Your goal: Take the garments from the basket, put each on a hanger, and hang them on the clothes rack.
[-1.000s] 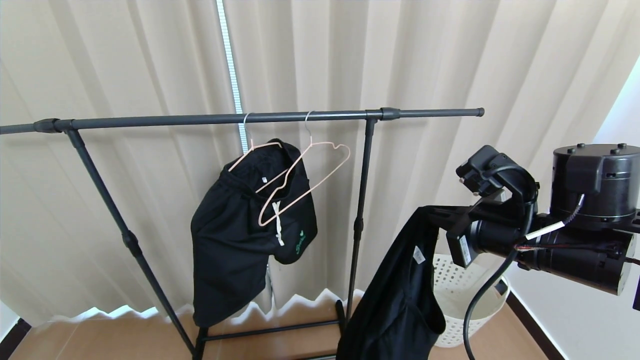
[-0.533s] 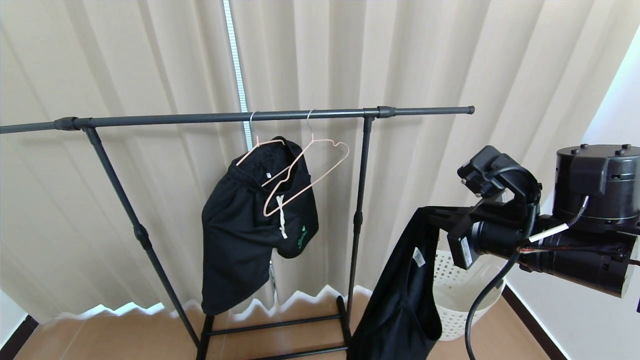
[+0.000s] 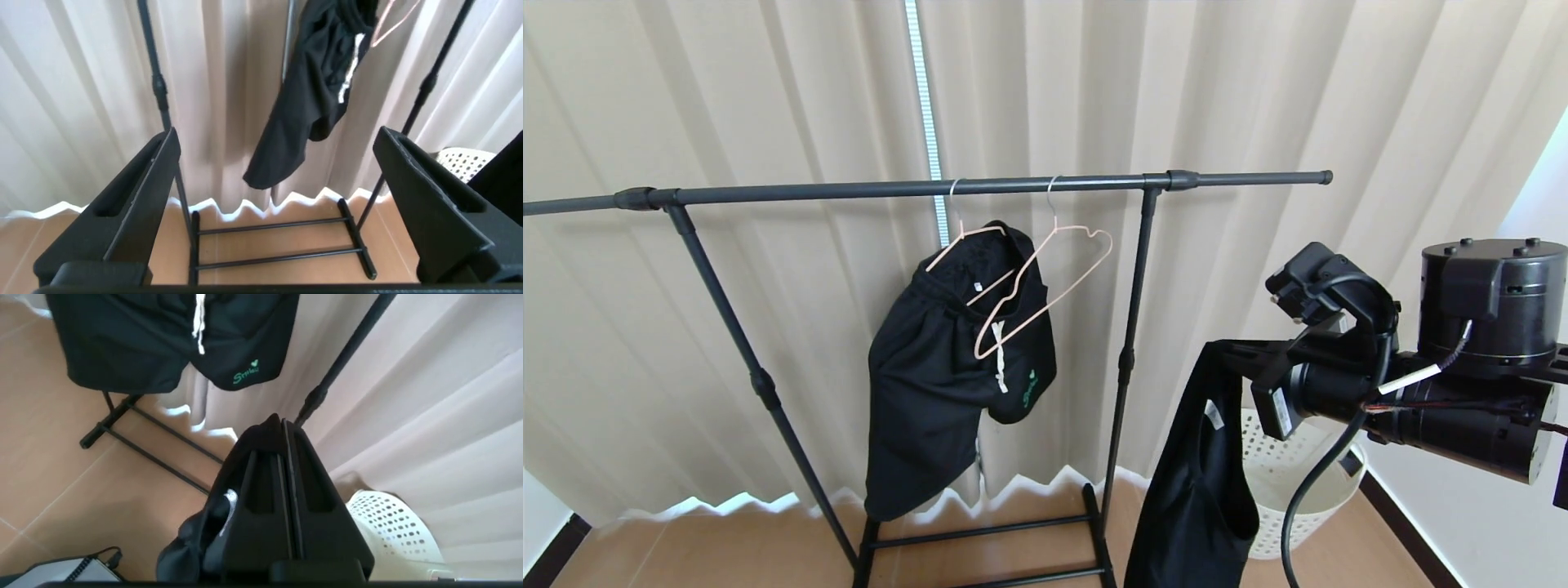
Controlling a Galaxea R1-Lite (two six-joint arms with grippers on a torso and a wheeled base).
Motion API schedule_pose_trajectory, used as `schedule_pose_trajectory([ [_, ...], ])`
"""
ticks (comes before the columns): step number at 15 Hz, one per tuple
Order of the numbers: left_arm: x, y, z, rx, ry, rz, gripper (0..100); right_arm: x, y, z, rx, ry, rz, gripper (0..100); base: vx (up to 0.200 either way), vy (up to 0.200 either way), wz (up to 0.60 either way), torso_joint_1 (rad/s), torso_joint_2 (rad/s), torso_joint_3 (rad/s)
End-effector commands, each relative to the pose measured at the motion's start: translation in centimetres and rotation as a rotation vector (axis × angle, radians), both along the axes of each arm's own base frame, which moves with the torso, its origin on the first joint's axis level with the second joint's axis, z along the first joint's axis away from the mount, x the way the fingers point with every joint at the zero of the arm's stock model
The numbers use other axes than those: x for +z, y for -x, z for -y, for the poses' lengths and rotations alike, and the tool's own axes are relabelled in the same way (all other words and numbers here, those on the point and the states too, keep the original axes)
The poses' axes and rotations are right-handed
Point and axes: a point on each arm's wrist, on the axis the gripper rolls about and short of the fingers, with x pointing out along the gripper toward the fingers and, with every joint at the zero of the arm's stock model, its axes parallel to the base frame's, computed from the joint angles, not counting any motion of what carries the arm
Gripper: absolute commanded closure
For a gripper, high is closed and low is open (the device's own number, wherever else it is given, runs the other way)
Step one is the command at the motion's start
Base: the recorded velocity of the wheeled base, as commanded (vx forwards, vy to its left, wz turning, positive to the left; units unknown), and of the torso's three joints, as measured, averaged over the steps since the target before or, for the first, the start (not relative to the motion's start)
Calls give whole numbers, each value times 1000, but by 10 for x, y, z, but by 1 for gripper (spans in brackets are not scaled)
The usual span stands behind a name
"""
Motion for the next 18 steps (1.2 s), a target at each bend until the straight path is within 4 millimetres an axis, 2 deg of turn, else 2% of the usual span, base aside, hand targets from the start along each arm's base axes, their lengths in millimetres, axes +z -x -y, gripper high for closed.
schedule_pose_trajectory([
  [1,0,0,0,1,0,-1,0,-1,0,0,0,2,-1,100,0,0,0,0,0,0],
  [6,0,0,0,-1,-15,1,0,3,5,3,-1,-4,13,100,0,0,0,0,0,0],
  [7,0,0,0,-8,-75,-6,0,5,8,3,7,-13,30,100,0,0,0,0,0,0],
  [9,3,-11,1,-54,-134,-139,0,3,13,-4,39,-4,57,100,0,0,0,0,0,0],
  [11,23,-30,1,-71,-112,-288,0,4,15,-10,47,-2,62,100,0,0,0,0,0,0],
  [13,44,-62,4,-121,-49,-453,0,4,15,-21,58,-1,63,100,0,0,0,0,0,0],
  [14,49,-69,6,-145,-25,-476,0,3,13,-22,47,0,58,100,0,0,0,0,0,0],
  [16,79,-93,27,-343,104,-510,0,1,9,-31,-23,-36,38,100,0,0,0,0,0,0],
  [18,94,-124,60,-423,239,-638,0,3,6,-38,-82,-77,37,100,0,0,0,0,0,0],
])
